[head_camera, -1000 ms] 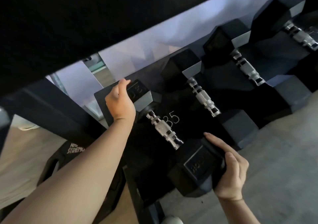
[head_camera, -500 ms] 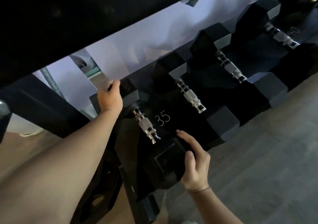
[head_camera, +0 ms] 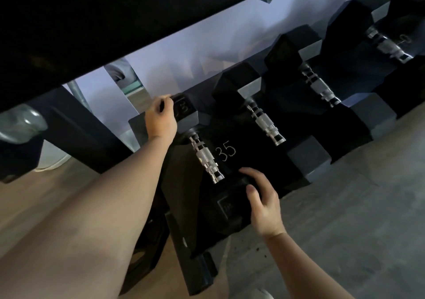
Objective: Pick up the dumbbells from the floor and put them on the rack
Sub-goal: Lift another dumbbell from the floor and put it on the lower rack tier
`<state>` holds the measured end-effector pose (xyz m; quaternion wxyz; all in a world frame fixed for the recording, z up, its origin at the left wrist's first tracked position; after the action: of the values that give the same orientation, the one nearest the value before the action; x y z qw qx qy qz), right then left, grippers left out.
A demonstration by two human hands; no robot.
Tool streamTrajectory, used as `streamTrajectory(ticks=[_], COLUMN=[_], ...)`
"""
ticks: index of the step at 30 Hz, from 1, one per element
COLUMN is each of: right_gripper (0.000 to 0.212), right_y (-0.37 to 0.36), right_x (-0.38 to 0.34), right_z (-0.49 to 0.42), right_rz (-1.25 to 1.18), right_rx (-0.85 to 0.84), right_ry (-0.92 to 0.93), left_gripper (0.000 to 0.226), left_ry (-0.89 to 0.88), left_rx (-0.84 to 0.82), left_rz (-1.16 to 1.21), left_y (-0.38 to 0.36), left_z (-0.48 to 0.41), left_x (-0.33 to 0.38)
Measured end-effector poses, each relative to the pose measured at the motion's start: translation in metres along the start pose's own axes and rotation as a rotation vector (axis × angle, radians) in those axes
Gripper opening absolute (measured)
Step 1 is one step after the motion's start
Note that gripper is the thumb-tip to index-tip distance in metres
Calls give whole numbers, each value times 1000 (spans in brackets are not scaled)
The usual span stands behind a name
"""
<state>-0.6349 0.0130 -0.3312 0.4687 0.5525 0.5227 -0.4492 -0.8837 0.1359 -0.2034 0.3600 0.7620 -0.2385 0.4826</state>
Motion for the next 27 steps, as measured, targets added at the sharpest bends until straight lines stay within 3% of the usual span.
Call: streamTrajectory(ticks=[7, 18, 24, 27], right_gripper=[31, 24, 17, 20], right_y=[-3, -2, -3, -2], right_x=[-6, -16, -21, -16], right_z=[-14, -19, -22, -32], right_rz=[-108, -147, -293, -323], right_rx=[-76, -83, -17, 6], right_ry=[-402, -686, -937, -1015], left_gripper=[28, 38, 39, 22], left_ry=[-1, 83, 239, 373], left_rx=[-20, -59, -68, -17], left_rz=[-42, -180, -110, 7], left_y=[1, 1, 5, 4], left_z=[1, 15, 22, 20], left_x=[3, 13, 17, 13])
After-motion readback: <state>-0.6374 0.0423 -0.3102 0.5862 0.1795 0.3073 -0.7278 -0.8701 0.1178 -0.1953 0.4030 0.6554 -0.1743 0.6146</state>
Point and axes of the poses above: each hand's wrist, its own z-axis away from the middle knuckle, its own y-axis out of the back of the hand, x = y × z, the point moved 5 cm from there along -z, towards the middle knuckle, and after that the axes turned 1 degree about y, right-handed, at the moved point
